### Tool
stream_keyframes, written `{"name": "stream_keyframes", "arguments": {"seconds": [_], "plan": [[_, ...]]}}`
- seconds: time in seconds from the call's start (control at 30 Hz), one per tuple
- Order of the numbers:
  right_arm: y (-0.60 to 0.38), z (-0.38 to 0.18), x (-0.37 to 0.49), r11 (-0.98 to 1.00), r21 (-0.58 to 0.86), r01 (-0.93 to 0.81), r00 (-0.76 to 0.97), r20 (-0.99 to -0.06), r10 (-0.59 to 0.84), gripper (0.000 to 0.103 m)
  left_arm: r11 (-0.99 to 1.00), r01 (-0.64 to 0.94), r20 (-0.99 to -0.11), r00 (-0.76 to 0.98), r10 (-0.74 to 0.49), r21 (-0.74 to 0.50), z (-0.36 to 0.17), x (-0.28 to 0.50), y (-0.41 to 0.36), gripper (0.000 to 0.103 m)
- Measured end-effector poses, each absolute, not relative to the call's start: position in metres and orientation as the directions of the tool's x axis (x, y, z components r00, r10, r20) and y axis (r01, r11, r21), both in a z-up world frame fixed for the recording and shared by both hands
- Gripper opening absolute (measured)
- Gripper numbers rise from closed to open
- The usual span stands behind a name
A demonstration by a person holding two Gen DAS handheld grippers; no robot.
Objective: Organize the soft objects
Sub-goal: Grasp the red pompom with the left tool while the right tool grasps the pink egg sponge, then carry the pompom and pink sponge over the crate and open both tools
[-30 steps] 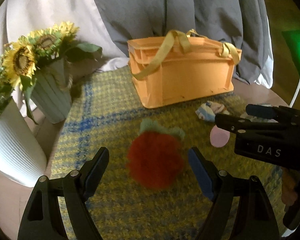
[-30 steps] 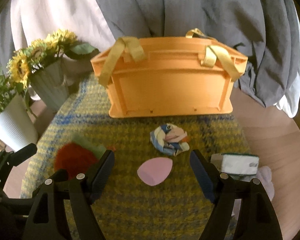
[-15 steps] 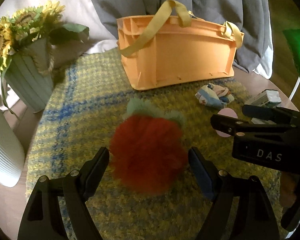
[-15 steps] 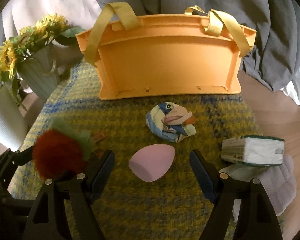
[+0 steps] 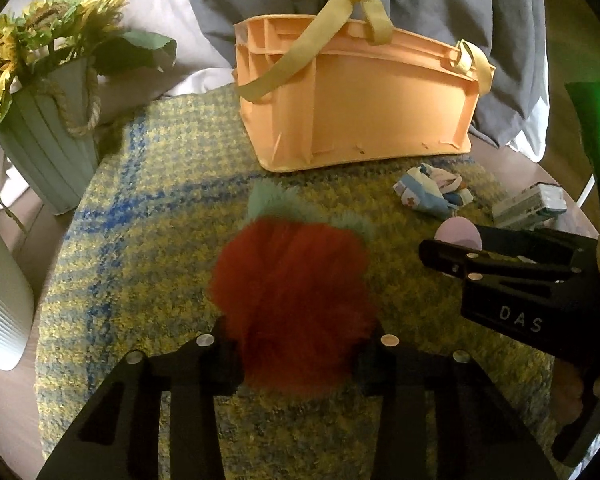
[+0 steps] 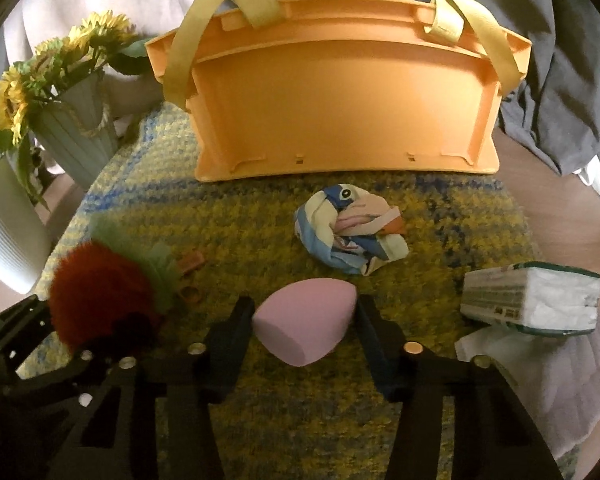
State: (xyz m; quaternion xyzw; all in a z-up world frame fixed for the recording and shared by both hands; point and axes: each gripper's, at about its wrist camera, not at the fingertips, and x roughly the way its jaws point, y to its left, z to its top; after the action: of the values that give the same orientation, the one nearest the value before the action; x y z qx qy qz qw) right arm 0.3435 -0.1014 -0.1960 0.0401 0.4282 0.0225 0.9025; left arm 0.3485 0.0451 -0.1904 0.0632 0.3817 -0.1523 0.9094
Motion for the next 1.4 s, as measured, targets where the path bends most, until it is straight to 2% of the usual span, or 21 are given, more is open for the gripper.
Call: {"name": "stream_keyframes", "arguments": {"seconds": [0.13, 0.53, 1.4], "plan": [[-0.102, -0.195, 0.342, 0.995, 0.095, -0.013, 0.634, -0.769, 0.081, 0.048, 0.947, 0.320, -0.703, 0.671, -0.235, -0.011, -0.186, 0.346, 0.044, 0.037], [-0.104, -0.162, 0.324, 0.996, 0.087, -0.035, 0.689, -0.719, 0.087, 0.047, 0.952, 0.304, -0.651, 0.720, -0.241, -0.016, -0.156, 0.331, 0.041, 0.036], [-0.119, -0.056, 0.291, 0.994, 0.085, -0.062, 0.861, -0.499, 0.097, 0.047, 0.958, 0.287, -0.432, 0.864, -0.259, 0.000, -0.056, 0.296, 0.023, 0.036]]}}
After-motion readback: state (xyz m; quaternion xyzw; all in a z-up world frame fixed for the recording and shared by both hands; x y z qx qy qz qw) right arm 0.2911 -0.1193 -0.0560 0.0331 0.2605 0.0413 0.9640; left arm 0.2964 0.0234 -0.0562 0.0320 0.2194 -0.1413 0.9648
